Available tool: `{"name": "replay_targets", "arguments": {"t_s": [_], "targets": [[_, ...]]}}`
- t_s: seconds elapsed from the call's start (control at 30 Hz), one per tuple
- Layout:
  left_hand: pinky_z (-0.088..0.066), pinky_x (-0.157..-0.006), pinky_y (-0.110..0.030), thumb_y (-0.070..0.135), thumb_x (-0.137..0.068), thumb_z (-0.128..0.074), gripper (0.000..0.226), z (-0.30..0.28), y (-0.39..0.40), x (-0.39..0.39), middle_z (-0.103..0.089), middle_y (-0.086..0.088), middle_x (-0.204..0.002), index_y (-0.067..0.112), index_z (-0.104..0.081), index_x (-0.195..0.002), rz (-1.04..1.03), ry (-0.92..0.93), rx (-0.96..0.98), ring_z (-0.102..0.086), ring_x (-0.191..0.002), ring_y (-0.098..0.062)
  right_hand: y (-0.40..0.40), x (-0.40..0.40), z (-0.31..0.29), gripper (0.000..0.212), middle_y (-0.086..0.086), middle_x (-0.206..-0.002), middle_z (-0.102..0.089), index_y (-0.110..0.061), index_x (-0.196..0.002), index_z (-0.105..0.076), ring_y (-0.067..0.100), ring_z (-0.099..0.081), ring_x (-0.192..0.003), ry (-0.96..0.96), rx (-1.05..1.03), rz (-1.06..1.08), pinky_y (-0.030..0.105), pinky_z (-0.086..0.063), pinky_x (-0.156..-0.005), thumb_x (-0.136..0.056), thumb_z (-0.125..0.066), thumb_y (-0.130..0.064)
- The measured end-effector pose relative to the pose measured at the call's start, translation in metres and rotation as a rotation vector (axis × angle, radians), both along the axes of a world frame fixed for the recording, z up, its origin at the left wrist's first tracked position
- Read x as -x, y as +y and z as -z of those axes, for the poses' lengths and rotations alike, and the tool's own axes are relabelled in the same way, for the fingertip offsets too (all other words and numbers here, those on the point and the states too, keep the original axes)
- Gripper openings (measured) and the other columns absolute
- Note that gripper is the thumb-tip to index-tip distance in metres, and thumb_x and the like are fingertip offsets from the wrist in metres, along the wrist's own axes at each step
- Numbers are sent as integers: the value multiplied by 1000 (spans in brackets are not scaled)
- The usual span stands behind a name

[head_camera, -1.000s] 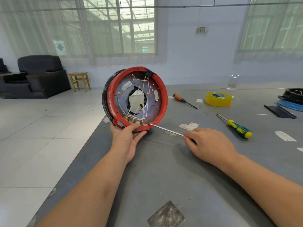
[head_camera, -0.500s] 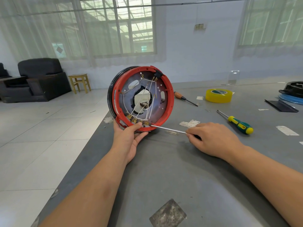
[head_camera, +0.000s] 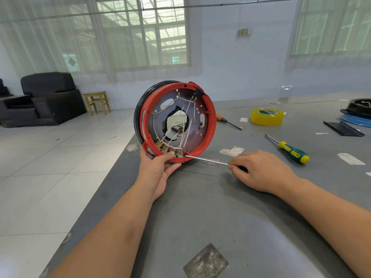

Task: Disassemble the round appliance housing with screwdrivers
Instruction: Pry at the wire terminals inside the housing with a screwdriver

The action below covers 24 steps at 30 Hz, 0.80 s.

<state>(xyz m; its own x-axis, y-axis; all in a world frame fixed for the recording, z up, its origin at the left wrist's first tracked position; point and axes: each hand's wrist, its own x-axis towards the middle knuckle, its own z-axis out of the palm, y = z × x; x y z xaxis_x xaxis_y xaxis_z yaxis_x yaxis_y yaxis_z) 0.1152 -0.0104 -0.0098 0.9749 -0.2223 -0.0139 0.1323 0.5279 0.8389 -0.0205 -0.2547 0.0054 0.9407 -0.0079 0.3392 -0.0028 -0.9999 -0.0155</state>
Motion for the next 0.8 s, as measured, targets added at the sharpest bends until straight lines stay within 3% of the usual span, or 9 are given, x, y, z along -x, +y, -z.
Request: {"name": "replay_targets", "arguments": {"t_s": [0.07, 0.4, 0.67, 0.8], "targets": [[-65, -83, -55, -18, -91, -65, 69, -1, 0, 1, -72, -16, -122, 42, -55, -122, 1, 0, -4, -79, -95, -40, 1, 0, 1, 31, -11, -97, -71, -38, -107, -69, 15, -61, -86, 11, -43, -10, 39, -56, -69, -101, -40, -44], [-67, -77, -52, -16, -92, -64, 62, -1, 0, -3, -70, -18, -126, 30, -53, -132, -9, 32, 24, -79, -94, -38, 5, 0, 1, 30, -10, -91, -72, -33, -102, -69, 14, -61, -81, 1, -104, -12, 39, -55, -69, -102, -41, -44], [-65, -82, -55, -15, -93, -62, 64, -1, -5, -2, -69, -18, -130, 22, -50, -143, -72, 87, 130, -75, -111, -37, 16, 0, 4, 29, -7, -80, -68, -29, -92, -68, 18, -59, -76, -41, -176, -16, 41, -54, -66, -102, -44, -41], [-67, -72, -49, -13, -92, -64, 64, -2, -9, 1, -67, -19, -137, 14, -49, -148, -91, 155, 192, -73, -114, -36, 23, -1, 5, 30, -5, -76, -65, -26, -88, -67, 17, -58, -72, -71, -213, -16, 43, -53, -65, -103, -45, -40]]}}
